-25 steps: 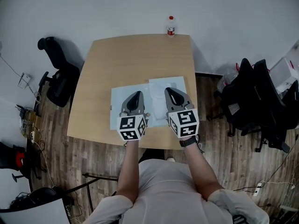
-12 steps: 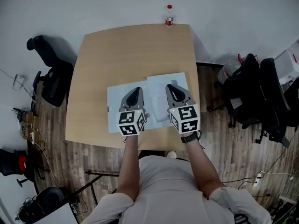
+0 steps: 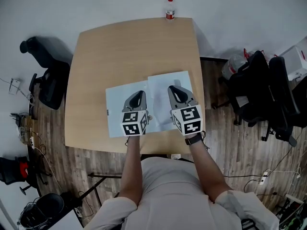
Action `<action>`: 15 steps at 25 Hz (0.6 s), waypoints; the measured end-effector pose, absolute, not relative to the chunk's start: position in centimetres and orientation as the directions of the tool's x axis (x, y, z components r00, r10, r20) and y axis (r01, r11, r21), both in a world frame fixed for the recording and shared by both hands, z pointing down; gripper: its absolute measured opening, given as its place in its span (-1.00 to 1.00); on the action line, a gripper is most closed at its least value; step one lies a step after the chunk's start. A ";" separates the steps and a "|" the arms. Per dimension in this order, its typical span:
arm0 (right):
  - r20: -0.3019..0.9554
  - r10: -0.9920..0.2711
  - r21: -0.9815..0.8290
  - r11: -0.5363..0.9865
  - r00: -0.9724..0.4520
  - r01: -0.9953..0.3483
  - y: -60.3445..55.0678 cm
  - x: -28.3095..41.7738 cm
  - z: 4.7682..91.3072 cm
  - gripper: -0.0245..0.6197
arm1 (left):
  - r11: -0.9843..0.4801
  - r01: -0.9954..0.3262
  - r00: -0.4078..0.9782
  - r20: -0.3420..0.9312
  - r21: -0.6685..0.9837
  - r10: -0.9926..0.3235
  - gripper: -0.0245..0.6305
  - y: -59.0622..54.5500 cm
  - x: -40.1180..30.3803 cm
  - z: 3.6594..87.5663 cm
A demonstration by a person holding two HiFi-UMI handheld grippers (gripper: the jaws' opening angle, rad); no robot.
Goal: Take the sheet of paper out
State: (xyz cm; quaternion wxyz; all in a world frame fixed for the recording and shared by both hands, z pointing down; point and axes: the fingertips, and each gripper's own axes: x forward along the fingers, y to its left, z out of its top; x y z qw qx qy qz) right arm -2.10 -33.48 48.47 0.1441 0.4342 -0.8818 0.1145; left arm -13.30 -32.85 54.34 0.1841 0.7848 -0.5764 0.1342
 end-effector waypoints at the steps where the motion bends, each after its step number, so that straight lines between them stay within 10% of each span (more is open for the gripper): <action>1: 0.355 -0.732 -0.084 0.594 -0.581 -0.800 -33.6 -2.0 48.7 -0.88 | -0.268 -0.954 0.301 0.431 0.136 -0.851 -0.90 -33.0 -13.3 54.8; 15: 0.435 -0.704 -0.150 0.558 -0.561 -0.816 -35.7 -2.5 53.5 -0.88 | -0.292 -0.930 0.368 0.547 0.225 -0.752 -0.80 -34.1 -13.0 61.5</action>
